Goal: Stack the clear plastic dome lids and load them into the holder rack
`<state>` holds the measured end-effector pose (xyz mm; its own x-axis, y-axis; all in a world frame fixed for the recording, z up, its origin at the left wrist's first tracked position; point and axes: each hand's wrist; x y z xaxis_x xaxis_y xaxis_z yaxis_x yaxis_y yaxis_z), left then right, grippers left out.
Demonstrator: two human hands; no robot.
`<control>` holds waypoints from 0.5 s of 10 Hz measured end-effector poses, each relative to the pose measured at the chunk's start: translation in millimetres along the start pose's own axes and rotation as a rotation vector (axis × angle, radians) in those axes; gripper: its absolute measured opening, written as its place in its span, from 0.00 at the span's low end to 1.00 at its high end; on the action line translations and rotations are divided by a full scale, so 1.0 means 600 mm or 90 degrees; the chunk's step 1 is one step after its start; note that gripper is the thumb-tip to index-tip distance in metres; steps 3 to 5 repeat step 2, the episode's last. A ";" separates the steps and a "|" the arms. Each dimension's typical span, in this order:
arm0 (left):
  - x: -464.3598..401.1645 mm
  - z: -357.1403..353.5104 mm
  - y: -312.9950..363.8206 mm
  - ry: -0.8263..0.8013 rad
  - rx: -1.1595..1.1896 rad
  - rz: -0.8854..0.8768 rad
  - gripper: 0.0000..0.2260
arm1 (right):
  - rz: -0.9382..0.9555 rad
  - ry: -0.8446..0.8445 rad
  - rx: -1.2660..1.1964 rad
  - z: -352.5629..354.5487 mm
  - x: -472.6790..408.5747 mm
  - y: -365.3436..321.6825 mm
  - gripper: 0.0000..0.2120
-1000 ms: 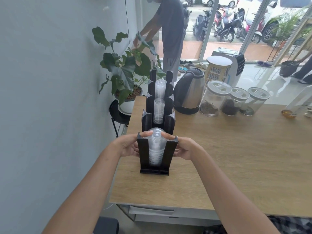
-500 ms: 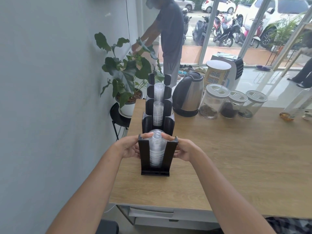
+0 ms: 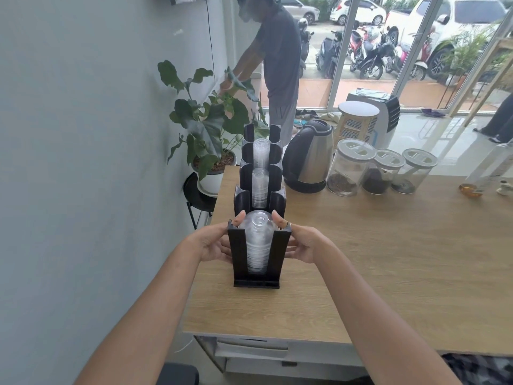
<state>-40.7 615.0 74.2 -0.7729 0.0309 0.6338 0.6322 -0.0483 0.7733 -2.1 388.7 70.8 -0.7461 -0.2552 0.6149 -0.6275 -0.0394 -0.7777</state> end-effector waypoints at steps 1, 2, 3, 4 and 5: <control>0.013 -0.001 0.011 0.045 0.033 -0.041 0.38 | 0.010 -0.001 -0.018 0.003 0.014 -0.017 0.45; 0.023 0.005 0.029 0.159 0.041 -0.154 0.41 | 0.042 0.024 -0.005 0.016 0.017 -0.037 0.55; 0.023 0.005 0.029 0.159 0.041 -0.154 0.41 | 0.042 0.024 -0.005 0.016 0.017 -0.037 0.55; 0.023 0.005 0.029 0.159 0.041 -0.154 0.41 | 0.042 0.024 -0.005 0.016 0.017 -0.037 0.55; 0.023 0.005 0.029 0.159 0.041 -0.154 0.41 | 0.042 0.024 -0.005 0.016 0.017 -0.037 0.55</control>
Point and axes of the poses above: each hand's wrist, its own x-axis away from the middle knuckle, its own z-axis out of the back of the hand, y = z × x, and after that the axes turned 2 degrees about -x, right-handed
